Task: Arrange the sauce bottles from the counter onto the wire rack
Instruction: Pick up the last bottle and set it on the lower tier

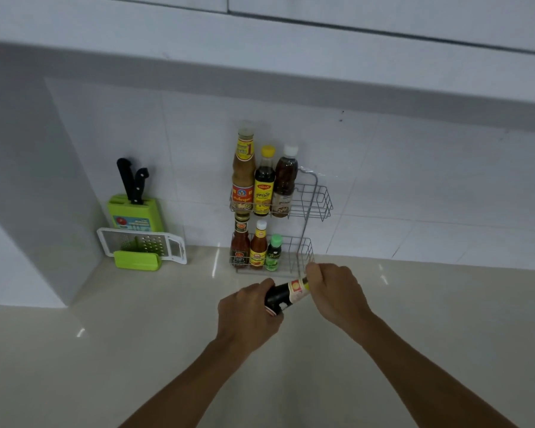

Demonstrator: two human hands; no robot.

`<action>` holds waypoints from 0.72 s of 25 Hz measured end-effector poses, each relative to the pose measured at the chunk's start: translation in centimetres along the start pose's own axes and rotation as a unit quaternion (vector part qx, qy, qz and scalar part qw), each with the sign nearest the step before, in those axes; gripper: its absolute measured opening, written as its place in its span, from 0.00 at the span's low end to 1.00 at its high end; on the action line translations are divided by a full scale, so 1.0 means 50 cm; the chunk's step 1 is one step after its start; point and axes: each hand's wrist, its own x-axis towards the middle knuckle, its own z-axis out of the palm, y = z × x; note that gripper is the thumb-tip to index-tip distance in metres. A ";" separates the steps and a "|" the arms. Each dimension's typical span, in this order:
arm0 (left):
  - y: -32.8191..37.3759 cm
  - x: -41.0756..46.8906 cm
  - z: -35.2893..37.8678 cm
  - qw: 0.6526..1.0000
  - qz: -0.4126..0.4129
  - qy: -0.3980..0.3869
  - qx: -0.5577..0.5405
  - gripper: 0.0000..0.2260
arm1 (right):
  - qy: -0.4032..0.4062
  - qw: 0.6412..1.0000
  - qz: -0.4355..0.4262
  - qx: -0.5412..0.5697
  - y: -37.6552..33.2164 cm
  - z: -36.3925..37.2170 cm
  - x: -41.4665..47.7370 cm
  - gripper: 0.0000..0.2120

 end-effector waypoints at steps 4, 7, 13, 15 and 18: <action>-0.003 0.051 0.016 0.979 -0.074 -0.087 -0.171 0.20 | -0.103 0.935 0.021 0.337 0.017 0.017 0.018 0.10; -0.008 0.093 0.037 0.963 -0.069 -0.122 -0.231 0.25 | -0.104 0.931 0.020 0.348 0.037 0.041 0.051 0.08; -0.112 0.192 0.064 0.934 -0.092 -0.161 -0.307 0.43 | 0.039 0.944 0.071 0.321 0.078 0.034 0.175 0.06; -0.168 0.219 0.081 0.931 -0.150 -0.123 -0.308 0.37 | 0.092 0.951 0.083 0.283 0.101 0.038 0.221 0.07; -0.228 0.258 0.103 0.918 -0.231 -0.103 -0.304 0.29 | 0.122 0.964 0.060 0.230 0.117 0.051 0.278 0.08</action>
